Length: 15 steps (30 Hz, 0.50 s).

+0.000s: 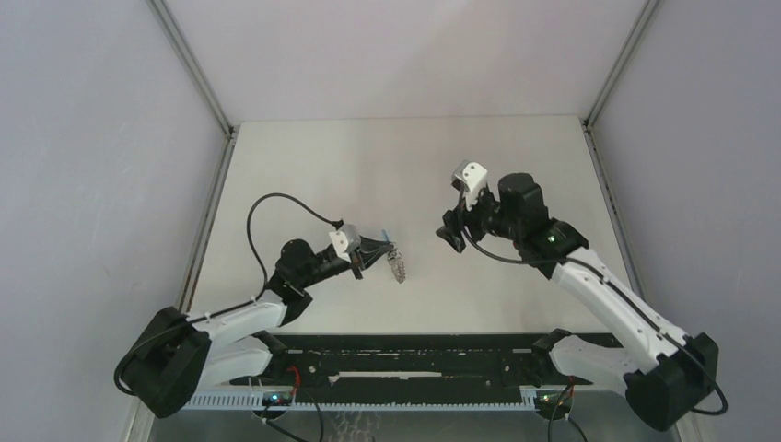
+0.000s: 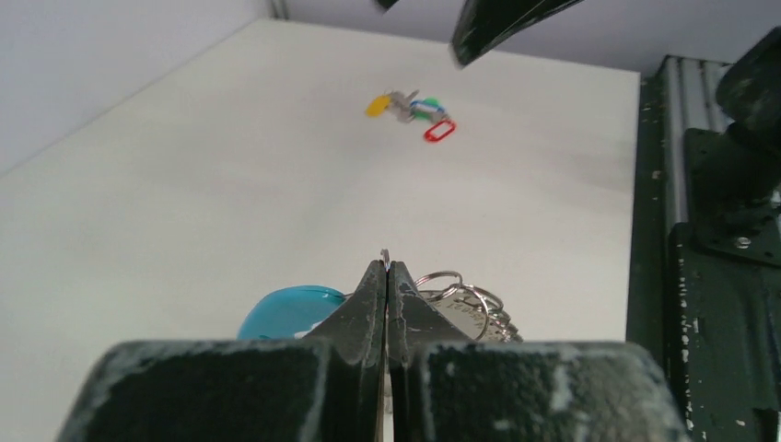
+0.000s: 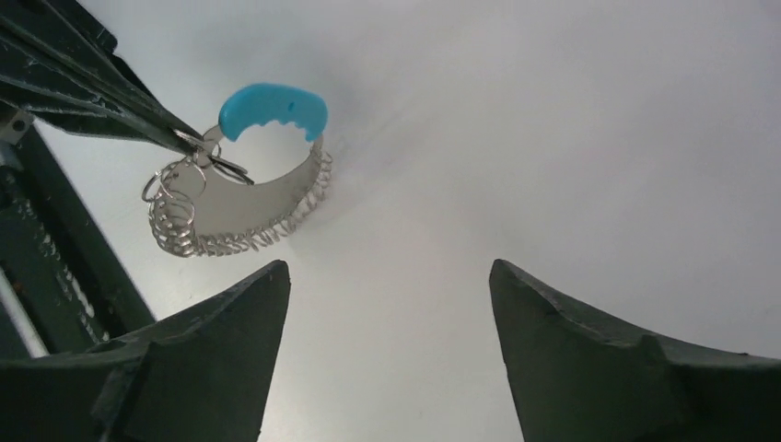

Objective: Put the keys on the keyring

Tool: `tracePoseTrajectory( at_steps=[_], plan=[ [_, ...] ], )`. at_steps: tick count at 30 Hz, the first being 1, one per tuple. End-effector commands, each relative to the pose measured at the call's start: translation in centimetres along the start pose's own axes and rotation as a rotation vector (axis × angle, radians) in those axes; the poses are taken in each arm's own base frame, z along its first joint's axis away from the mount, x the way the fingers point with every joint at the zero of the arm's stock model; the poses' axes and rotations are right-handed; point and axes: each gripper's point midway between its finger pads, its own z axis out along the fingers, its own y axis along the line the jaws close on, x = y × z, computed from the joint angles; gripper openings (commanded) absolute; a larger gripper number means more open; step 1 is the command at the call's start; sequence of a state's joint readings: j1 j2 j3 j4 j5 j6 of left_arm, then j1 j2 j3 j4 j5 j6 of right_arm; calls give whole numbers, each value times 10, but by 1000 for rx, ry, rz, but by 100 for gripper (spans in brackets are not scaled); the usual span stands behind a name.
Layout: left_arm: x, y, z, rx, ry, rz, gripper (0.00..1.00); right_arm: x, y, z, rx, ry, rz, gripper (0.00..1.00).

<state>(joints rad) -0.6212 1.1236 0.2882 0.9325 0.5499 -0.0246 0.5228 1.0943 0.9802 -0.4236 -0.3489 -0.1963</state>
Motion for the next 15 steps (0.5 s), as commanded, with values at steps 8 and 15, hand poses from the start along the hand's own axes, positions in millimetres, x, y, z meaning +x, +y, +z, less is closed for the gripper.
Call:
tracePoseTrajectory(
  at_steps=[8,15],
  plan=[
    [-23,43,-19,-266,114,44,0,-26,-22,-56,283,-396,175,100],
    [-21,59,-32,-390,207,-2,0,-25,-8,-80,259,-474,336,100]
  ],
)
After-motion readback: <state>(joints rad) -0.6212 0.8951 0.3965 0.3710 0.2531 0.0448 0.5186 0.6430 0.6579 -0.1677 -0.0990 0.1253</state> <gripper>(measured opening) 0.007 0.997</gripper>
